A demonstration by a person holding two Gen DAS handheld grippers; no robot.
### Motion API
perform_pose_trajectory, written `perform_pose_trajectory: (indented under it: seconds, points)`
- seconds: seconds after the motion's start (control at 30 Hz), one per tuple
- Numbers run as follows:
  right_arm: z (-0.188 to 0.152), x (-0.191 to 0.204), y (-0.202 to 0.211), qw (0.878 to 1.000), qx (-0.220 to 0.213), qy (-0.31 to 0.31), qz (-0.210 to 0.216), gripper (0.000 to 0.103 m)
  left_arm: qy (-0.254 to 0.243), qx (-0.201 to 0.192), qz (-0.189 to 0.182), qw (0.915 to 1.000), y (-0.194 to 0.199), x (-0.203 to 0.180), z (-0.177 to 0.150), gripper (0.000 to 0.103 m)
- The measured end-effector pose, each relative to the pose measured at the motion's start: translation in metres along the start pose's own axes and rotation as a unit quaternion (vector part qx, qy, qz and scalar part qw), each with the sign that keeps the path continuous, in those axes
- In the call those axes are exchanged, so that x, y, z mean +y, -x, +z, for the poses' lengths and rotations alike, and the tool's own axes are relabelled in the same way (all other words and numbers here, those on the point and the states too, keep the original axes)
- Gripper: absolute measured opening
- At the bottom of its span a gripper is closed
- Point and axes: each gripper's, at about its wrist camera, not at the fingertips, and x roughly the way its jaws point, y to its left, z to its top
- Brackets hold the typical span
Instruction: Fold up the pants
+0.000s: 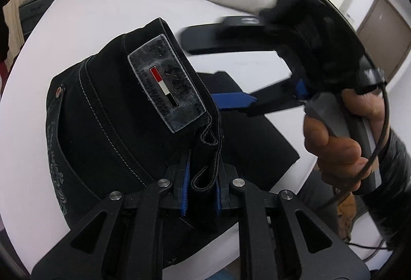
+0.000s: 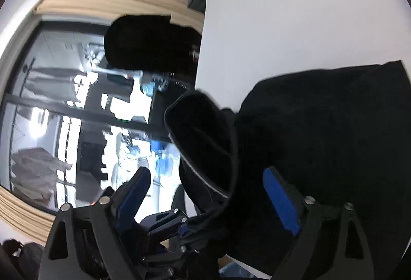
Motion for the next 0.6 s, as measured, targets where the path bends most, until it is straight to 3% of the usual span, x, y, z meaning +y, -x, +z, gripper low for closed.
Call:
perform_pose_trajectory:
  seconds: [0.03,0.13,0.17,0.27,0.6]
  points:
    - [0.001,-0.001,-0.004,1.0,0.008,0.005,-0.012,0.084,-0.007,0.002,0.002,1.0,-0.002,-0.004,-0.001,0.013]
    - [0.002,-0.008,-0.013,0.998,0.023,0.014,-0.061,0.041,-0.019,0.006,0.004,0.9998,-0.007,-0.005,0.0,0.013]
    - [0.002,-0.01,-0.01,0.998,0.02,0.012,-0.064,0.032,-0.018,0.01,0.0,0.9998,-0.01,-0.001,0.002,0.013]
    - [0.0,-0.014,0.004,0.996,0.005,0.017,-0.086,0.023,-0.023,0.016,-0.013,0.9995,-0.024,-0.006,0.016,0.013]
    - [0.004,-0.048,0.073,0.99,-0.03,0.003,-0.138,0.015,-0.065,0.028,-0.056,0.9959,-0.077,-0.078,0.055,0.013]
